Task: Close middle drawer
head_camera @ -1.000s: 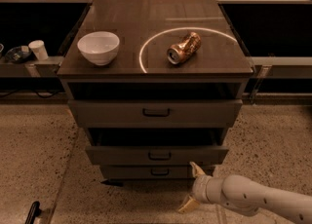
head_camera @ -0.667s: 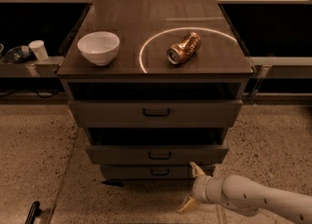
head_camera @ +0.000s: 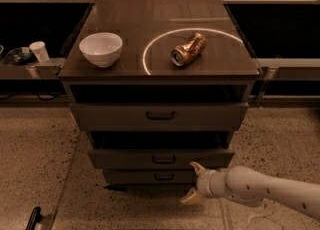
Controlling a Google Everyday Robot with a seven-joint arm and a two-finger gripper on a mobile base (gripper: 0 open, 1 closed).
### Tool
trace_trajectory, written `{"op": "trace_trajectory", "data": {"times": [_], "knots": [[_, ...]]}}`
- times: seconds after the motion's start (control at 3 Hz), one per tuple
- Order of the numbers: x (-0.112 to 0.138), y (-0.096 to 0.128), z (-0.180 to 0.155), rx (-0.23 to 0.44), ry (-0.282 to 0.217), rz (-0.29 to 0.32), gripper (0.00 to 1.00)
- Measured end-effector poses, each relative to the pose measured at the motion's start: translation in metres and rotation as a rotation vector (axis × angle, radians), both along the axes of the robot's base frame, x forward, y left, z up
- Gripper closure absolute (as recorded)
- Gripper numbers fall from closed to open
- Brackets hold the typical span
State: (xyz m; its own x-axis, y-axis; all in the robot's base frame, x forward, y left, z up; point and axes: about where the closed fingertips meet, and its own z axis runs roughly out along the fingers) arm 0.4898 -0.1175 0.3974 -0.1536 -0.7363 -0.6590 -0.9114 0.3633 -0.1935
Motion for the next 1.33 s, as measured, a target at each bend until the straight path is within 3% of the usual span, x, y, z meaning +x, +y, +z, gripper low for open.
{"op": "trace_trajectory", "data": {"times": [0.33,0.67,1.33], "knots": [[0.025,-0.004,0.01,0.002,-0.034,0.014,0.43],[0.046,-0.008,0.011,-0.015,-0.084,0.012,0.39],[0.061,0.003,0.016,-0.08,-0.216,0.005,0.0]]}}
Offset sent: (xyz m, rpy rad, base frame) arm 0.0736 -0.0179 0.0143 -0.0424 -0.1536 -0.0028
